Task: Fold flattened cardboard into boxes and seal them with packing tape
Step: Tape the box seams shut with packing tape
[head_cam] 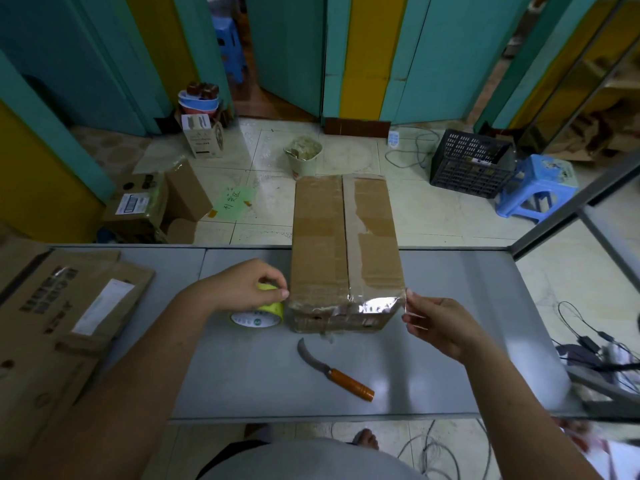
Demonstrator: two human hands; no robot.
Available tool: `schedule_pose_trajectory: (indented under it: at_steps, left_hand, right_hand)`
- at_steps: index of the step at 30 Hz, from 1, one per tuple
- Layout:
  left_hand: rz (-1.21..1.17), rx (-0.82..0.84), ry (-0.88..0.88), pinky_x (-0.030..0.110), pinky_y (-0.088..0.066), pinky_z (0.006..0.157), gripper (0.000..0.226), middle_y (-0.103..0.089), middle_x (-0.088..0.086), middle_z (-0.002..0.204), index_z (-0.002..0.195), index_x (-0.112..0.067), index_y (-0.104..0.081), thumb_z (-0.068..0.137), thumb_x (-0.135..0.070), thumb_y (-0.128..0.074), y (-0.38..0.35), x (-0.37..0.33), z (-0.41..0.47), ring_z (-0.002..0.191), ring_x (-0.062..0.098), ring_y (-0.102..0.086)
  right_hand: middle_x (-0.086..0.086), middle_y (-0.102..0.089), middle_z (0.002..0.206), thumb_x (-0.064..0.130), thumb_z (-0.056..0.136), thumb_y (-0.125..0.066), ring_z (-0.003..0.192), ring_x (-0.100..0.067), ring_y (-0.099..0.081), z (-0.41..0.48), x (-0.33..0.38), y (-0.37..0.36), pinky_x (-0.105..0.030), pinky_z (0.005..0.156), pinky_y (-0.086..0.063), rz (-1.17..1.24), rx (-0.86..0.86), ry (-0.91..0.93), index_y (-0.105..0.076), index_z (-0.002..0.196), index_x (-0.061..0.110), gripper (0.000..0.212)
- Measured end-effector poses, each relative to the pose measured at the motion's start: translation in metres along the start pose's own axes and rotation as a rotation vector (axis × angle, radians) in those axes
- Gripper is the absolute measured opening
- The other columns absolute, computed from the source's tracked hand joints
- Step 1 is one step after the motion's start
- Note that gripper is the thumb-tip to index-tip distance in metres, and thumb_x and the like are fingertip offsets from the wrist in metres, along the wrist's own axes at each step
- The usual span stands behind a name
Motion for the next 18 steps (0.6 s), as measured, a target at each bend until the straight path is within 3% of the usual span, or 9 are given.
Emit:
schedule_pose_trajectory:
  at_steps: [3, 6, 8, 11, 14, 16, 18]
  left_hand:
    - [-0.058, -0.002, -0.034, 0.019, -0.051, 0.083, 0.008, -0.076, -0.019, 0.094, 0.097, -0.033, -0.077, 0.102, -0.031, -0.071, -0.007, 0.006, -0.002, 0.092, 0.000, -0.071]
    - [-0.138, -0.032, -0.023, 0.012, -0.049, 0.084, 0.009, -0.077, -0.014, 0.096, 0.097, -0.032, -0.076, 0.102, -0.027, -0.071, -0.009, 0.013, -0.002, 0.095, 0.003, -0.073]
    - [-0.208, -0.037, -0.019, 0.012, -0.050, 0.087, 0.008, -0.078, -0.010, 0.100, 0.097, -0.028, -0.076, 0.103, -0.026, -0.071, -0.012, 0.014, -0.003, 0.098, 0.005, -0.074]
    - [-0.306, -0.020, -0.017, 0.019, -0.055, 0.089, 0.007, -0.080, -0.005, 0.102, 0.099, -0.022, -0.074, 0.103, -0.026, -0.070, -0.024, 0.006, -0.001, 0.101, 0.009, -0.076]
    - [-0.382, -0.048, -0.005, 0.023, -0.056, 0.081, 0.010, -0.080, -0.001, 0.095, 0.096, -0.018, -0.071, 0.103, -0.025, -0.071, -0.039, -0.010, 0.004, 0.092, 0.013, -0.077]
    - [-0.429, -0.079, 0.006, 0.032, -0.052, 0.077, 0.016, -0.076, 0.018, 0.094, 0.098, -0.010, -0.069, 0.104, -0.025, -0.070, -0.054, -0.022, 0.008, 0.083, 0.021, -0.071]
    - [-0.499, -0.119, 0.021, 0.034, -0.046, 0.073, 0.021, -0.070, 0.034, 0.094, 0.098, -0.004, -0.066, 0.104, -0.023, -0.069, -0.069, -0.035, 0.010, 0.077, 0.023, -0.061]
  right_hand:
    - [-0.002, -0.076, 0.099, 0.065, 0.048, -0.097, 0.090, -0.019, -0.074, 0.003, -0.007, 0.000, -0.031, 0.068, -0.060, -0.065, -0.045, -0.077, -0.081, 0.102, 0.017, 0.075]
    - [-0.008, -0.063, 0.128, 0.071, 0.065, -0.084, 0.103, -0.023, -0.062, 0.006, -0.022, -0.014, -0.034, 0.075, -0.059, -0.019, -0.013, -0.167, -0.071, 0.123, 0.024, 0.076]
    - [-0.008, -0.056, 0.131, 0.067, 0.074, -0.082, 0.095, -0.021, -0.054, 0.010, -0.032, -0.028, -0.033, 0.073, -0.056, 0.208, 0.051, -0.187, -0.077, 0.124, 0.030, 0.062]
    - [-0.005, -0.055, 0.124, 0.061, 0.072, -0.085, 0.090, -0.018, -0.055, 0.017, -0.033, -0.035, -0.032, 0.069, -0.057, 0.449, -0.004, -0.188, -0.084, 0.110, 0.028, 0.050]
    - [-0.004, -0.062, 0.123, 0.052, 0.073, -0.089, 0.100, -0.019, -0.061, 0.023, -0.013, -0.032, -0.030, 0.067, -0.060, 0.574, -0.093, -0.154, -0.086, 0.099, 0.024, 0.038]
    - [-0.005, -0.068, 0.125, 0.041, 0.076, -0.092, 0.114, -0.022, -0.064, 0.026, 0.007, -0.025, -0.030, 0.071, -0.061, 0.594, -0.191, -0.085, -0.084, 0.105, 0.023, 0.035]
    - [-0.006, -0.073, 0.122, 0.030, 0.079, -0.092, 0.117, -0.021, -0.067, 0.027, 0.028, -0.018, -0.032, 0.074, -0.062, 0.534, -0.283, 0.002, -0.080, 0.112, 0.020, 0.037]
Point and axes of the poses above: each hand's wrist, its own z-axis towards the middle knuckle, its own y-axis out of the back of the hand, x = y × z, the point moved 7 cm from there along z, towards the middle knuckle
